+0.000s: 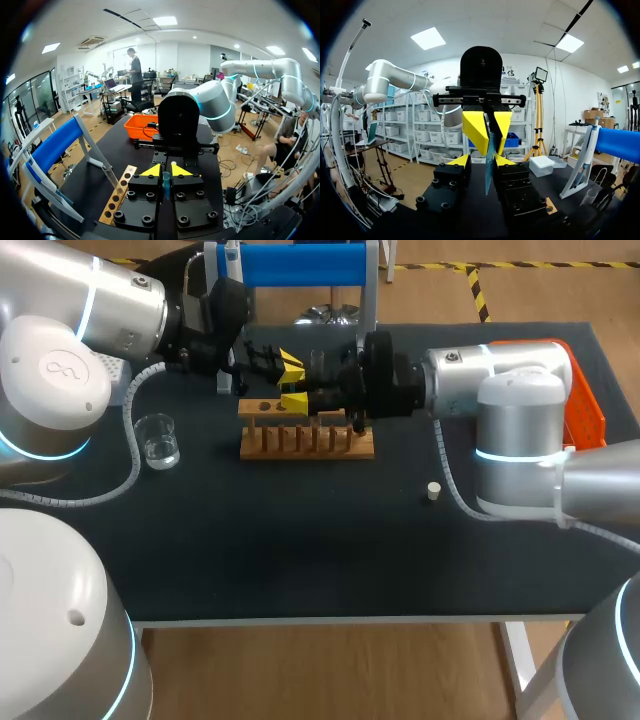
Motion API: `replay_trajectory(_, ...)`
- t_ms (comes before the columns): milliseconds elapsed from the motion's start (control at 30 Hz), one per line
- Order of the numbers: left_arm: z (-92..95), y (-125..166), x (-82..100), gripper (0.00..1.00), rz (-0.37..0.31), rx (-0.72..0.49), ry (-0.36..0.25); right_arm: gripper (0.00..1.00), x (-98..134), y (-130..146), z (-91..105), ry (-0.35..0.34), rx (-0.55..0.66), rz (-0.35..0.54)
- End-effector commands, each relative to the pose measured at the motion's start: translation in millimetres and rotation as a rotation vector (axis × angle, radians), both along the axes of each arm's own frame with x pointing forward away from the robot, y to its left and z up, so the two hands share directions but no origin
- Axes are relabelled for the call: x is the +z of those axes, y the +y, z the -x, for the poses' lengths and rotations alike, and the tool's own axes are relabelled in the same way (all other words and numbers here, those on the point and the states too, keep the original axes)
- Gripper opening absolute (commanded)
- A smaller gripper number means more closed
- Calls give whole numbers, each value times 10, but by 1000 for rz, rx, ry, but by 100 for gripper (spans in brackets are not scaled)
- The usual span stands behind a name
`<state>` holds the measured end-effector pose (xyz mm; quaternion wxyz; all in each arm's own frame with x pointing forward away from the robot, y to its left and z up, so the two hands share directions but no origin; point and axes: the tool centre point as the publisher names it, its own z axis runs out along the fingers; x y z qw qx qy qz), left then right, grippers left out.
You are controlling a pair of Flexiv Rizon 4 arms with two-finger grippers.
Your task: Invert the test tube, pick up the pipette, mount the tip to pipette, aspirate from beaker and dispense into the tube, eject the tip, return the pipette, and cap with the stopper.
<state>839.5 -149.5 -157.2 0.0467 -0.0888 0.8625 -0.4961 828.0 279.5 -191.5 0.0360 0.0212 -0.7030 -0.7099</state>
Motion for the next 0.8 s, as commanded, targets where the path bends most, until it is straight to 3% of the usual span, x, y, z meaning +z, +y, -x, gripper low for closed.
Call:
replay_trajectory(33,-1,8,-1,0,0,0,-1,18,1,-14,0,-1,6,-1)
replay_trajectory(133,-1,8,-1,0,0,0,-1,0,5,-15,2,-2,8,-2)
replay_trajectory(800,-1,8,-1,0,0,0,-1,0,17,-37,7,4,6,-10)
